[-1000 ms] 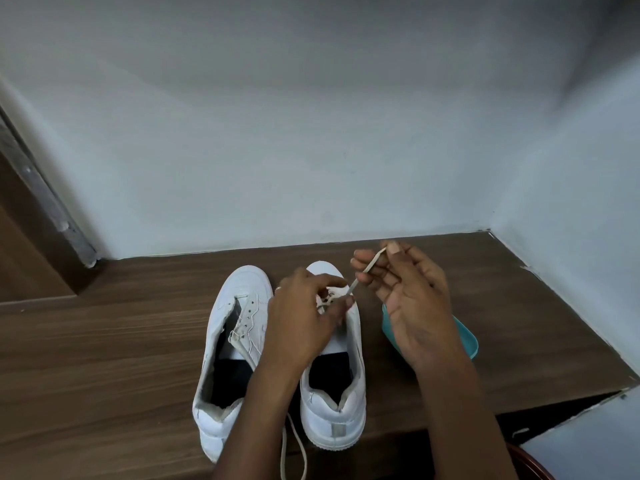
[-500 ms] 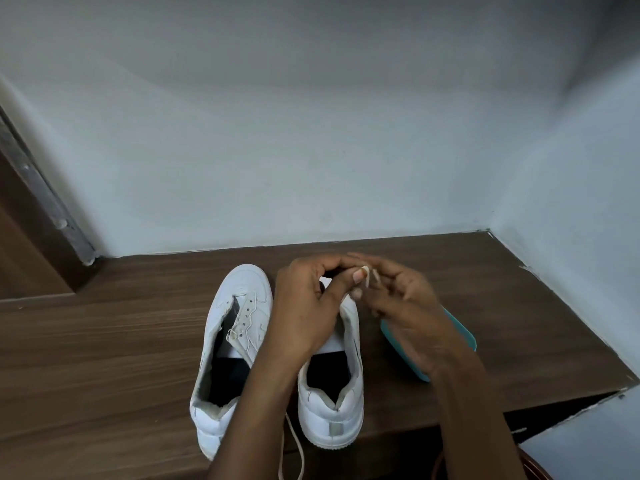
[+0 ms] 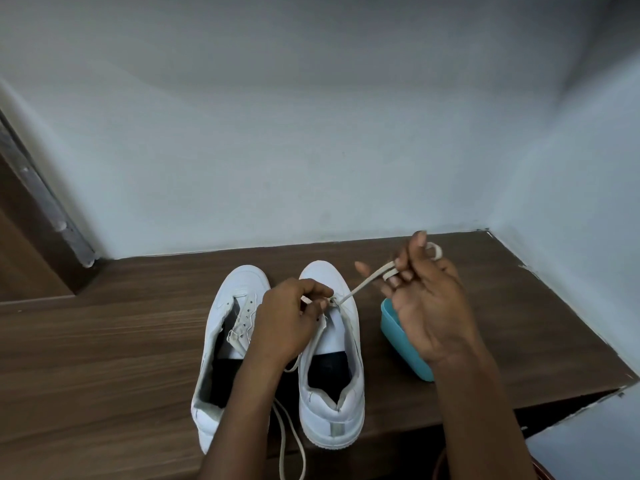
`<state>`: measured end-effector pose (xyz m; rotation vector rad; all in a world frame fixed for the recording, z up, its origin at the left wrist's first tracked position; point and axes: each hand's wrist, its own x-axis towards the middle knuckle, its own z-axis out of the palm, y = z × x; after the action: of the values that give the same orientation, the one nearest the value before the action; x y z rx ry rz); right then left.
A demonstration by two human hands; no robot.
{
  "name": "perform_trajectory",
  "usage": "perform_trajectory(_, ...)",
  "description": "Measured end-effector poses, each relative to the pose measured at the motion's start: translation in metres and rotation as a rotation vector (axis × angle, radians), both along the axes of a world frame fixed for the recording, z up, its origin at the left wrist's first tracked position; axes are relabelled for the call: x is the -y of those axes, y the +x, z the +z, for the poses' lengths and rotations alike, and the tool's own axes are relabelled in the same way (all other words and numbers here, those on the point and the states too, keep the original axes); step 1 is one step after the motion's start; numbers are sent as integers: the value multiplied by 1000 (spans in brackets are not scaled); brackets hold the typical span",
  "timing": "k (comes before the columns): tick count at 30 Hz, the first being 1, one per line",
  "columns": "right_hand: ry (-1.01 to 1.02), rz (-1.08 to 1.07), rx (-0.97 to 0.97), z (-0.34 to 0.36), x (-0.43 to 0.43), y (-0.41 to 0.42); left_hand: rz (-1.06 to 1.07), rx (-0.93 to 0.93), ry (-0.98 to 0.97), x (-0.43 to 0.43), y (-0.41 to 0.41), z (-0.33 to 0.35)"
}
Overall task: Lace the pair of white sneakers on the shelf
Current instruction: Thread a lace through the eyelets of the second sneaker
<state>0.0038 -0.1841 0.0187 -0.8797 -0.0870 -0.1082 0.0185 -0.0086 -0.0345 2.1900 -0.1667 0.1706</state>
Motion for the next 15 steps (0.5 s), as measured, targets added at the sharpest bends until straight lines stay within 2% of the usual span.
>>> perform_trajectory(6,201,74,34,6,26,-2,88,64,93,-4,6,-7)
perform_trajectory(8,172,17,10,5,36,-2,112,45,150,-9,8,-9)
perform_trajectory(10,-47,-126,-58,1,41,-4,140,16,147,-12,7,-9)
perform_trajectory(12,-483,-249,-167,-11,38,-2,176,-1,90,-13,6,-9)
perform_trajectory(13,-717,-264,-205,-21,34,0,188,-13,65,-13,6,-8)
perform_trajectory(15,-1048,-198,-230,-40,18,5,191,-57,30,-10,4,-8)
